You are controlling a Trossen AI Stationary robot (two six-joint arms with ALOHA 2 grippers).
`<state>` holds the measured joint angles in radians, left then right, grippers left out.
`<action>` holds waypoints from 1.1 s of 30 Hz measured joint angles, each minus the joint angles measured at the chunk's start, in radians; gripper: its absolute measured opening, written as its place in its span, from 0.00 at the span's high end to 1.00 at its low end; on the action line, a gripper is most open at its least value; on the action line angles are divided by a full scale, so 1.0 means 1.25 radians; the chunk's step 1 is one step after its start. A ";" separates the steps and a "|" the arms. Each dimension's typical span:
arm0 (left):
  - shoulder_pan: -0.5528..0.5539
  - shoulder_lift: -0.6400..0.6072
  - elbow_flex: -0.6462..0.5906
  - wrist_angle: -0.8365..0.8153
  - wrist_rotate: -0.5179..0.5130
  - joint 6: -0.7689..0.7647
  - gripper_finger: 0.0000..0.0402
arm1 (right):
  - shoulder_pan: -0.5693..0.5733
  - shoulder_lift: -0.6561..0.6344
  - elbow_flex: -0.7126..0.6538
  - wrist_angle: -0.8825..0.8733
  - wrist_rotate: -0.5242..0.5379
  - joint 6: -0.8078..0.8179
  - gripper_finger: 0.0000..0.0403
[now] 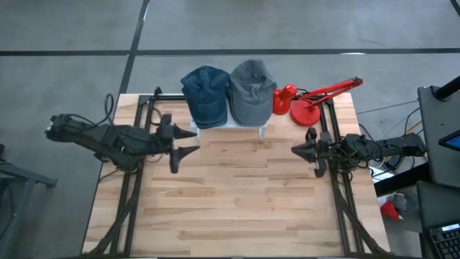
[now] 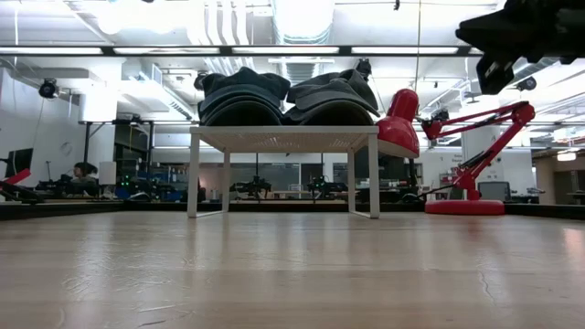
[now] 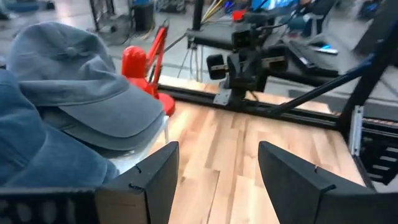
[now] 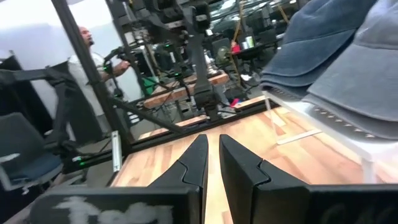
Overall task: Pick & Place hat
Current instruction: Return to Home Position
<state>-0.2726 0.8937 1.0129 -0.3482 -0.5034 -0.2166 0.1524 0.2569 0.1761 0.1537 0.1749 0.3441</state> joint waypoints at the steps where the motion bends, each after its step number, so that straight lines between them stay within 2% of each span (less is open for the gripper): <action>1: 0.000 -0.023 -0.033 0.025 0.007 0.009 0.45 | 0.000 0.000 0.000 0.001 -0.009 0.003 0.90; 9: 0.000 -0.190 -0.249 0.126 0.020 -0.017 0.45 | 0.000 0.000 0.000 0.015 -0.017 0.018 0.90; 16: 0.000 -0.313 -0.389 0.142 0.022 -0.053 0.45 | 0.000 0.000 0.000 0.015 -0.017 0.018 0.90; 21: 0.000 -0.389 -0.462 0.145 0.022 -0.094 0.45 | 0.000 0.000 0.000 0.014 -0.015 0.011 0.90; 33: 0.000 -0.535 -0.591 0.181 0.022 -0.092 0.45 | 0.000 -0.001 0.000 0.048 -0.015 -0.078 0.90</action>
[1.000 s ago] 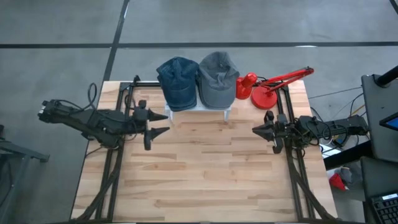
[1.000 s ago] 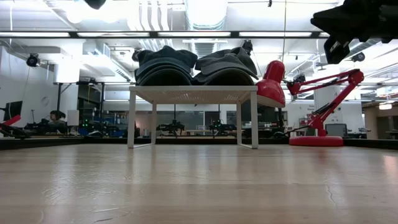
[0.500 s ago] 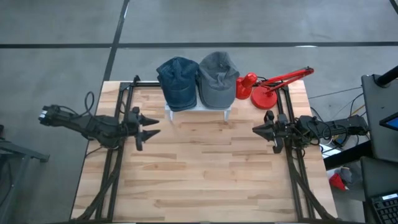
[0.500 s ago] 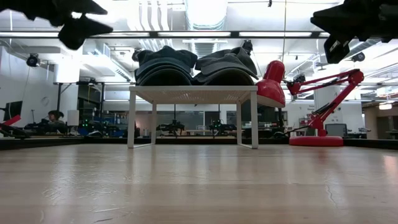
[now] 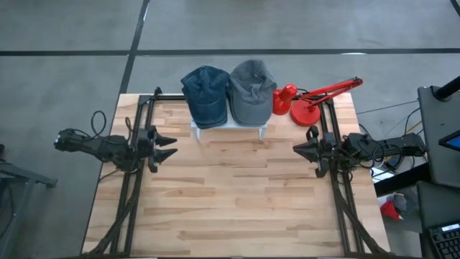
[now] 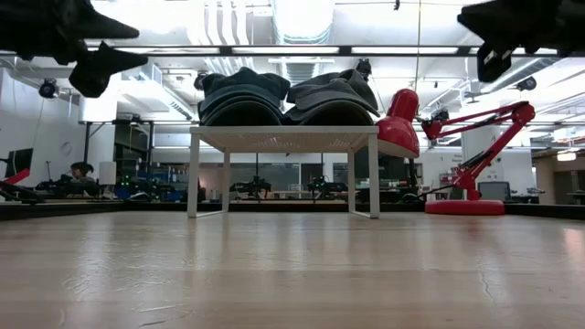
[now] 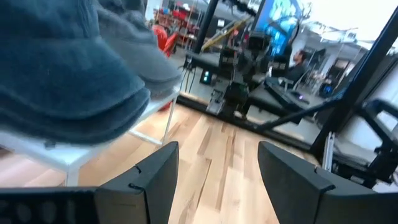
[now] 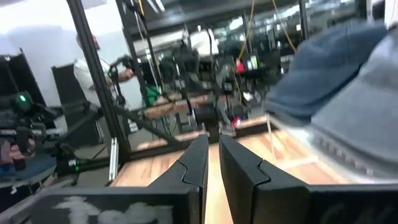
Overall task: Pick & Place hat
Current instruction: Return to Home Position
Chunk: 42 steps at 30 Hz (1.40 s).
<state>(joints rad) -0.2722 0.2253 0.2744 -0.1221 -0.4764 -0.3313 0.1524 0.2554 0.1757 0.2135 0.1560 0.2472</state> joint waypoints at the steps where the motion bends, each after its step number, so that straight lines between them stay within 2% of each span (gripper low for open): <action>1: 0.000 -0.013 -0.008 -0.007 0.000 0.001 0.45 | 0.000 0.000 0.000 0.014 0.000 -0.008 0.90; 6: 0.000 -0.079 -0.033 -0.005 -0.004 0.011 0.45 | 0.000 -0.020 0.000 0.028 -0.004 -0.027 0.90; 16: 0.000 -0.180 -0.108 -0.013 -0.005 0.012 0.45 | 0.000 -0.119 0.000 -0.056 -0.030 -0.016 0.91; 24: 0.000 -0.177 -0.140 -0.014 -0.006 0.011 0.45 | 0.000 -0.112 -0.002 -0.172 -0.048 0.057 0.91; 42: 0.000 -0.176 -0.165 -0.002 -0.010 -0.005 0.45 | 0.000 -0.116 -0.066 -0.139 -0.095 0.052 0.90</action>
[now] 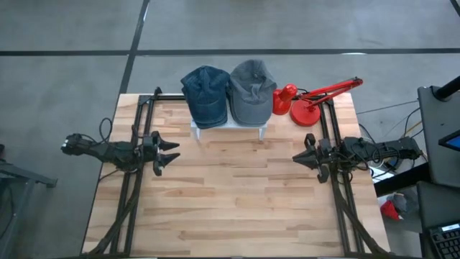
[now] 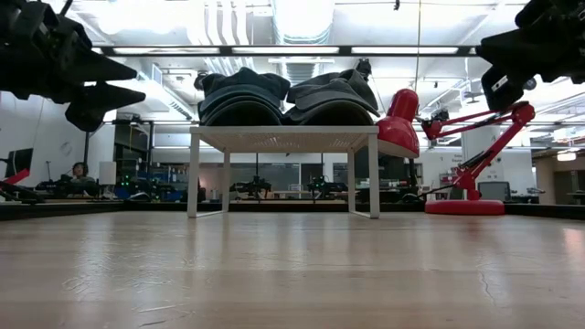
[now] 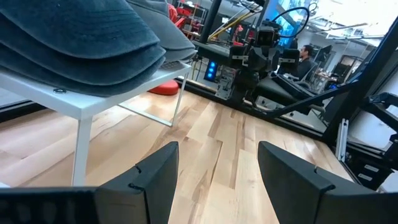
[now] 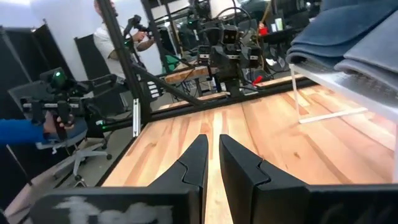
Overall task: Pick & Place hat
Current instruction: Return to Home Position
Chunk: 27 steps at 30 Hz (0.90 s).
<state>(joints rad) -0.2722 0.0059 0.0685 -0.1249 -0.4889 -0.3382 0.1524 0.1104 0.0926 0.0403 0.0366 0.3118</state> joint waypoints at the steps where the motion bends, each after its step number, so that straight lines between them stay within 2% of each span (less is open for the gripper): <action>1: 0.000 0.000 0.000 0.000 0.000 0.000 0.45 | 0.000 -0.003 0.000 0.000 -0.007 -0.011 0.90; 5: 0.000 0.000 -0.001 0.000 -0.001 0.000 0.45 | 0.000 -0.016 0.011 -0.003 -0.019 -0.023 0.90; 10: 0.000 0.001 -0.001 -0.001 -0.001 0.000 0.45 | 0.000 -0.034 0.012 -0.007 -0.095 -0.067 0.90; 27: 0.000 0.001 -0.002 -0.003 -0.002 0.000 0.45 | 0.000 -0.007 0.012 -0.012 -0.098 -0.064 0.91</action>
